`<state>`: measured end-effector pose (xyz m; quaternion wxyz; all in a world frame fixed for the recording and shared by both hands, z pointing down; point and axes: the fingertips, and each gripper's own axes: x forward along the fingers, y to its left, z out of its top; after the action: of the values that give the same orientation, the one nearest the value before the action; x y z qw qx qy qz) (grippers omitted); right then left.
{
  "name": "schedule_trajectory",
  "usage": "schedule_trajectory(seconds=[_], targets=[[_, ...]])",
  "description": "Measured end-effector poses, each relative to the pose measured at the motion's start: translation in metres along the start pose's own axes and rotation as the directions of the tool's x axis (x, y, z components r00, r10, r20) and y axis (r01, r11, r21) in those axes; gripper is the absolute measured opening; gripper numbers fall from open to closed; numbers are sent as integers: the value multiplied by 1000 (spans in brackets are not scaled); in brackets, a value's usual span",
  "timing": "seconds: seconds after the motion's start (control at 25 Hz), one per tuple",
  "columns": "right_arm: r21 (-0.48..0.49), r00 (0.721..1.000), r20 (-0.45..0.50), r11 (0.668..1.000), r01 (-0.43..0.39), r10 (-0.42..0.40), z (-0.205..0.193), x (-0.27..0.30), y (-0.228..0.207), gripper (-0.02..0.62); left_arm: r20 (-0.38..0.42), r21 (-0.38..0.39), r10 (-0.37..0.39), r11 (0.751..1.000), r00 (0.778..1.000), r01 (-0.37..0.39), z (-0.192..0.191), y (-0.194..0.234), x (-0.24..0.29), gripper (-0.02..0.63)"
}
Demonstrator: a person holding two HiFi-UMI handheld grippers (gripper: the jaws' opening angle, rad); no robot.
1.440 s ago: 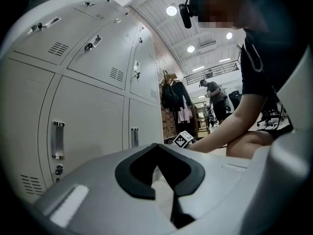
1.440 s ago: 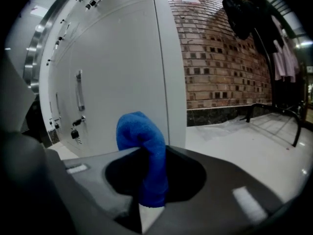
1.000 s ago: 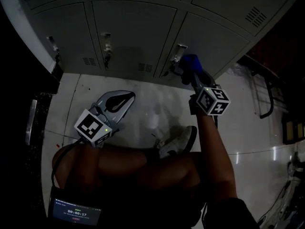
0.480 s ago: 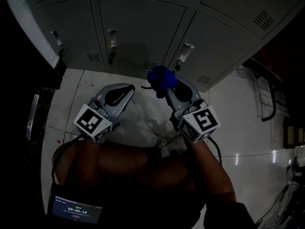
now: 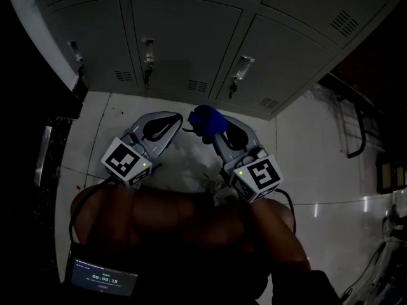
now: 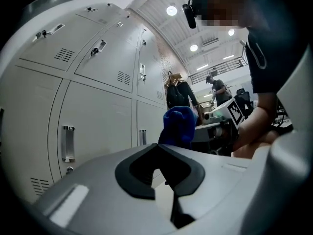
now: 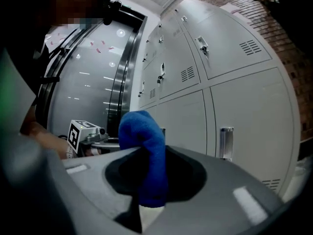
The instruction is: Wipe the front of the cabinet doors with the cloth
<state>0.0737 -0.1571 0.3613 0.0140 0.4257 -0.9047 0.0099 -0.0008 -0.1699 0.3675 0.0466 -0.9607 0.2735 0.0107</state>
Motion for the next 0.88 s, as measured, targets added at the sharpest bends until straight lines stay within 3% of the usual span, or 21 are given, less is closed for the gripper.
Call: schedule_trajectory(seconds=[0.32, 0.88], targets=[[1, 1000, 4, 1000, -29, 29, -14, 5, 1, 81, -13, -2, -6, 1000, 1000, 6, -5, -6, 1, 6], [3, 998, 34, 999, -49, 48, 1, 3, 6, 81, -1, 21, -11, 1000, 1000, 11, 2, -13, -2, 6]])
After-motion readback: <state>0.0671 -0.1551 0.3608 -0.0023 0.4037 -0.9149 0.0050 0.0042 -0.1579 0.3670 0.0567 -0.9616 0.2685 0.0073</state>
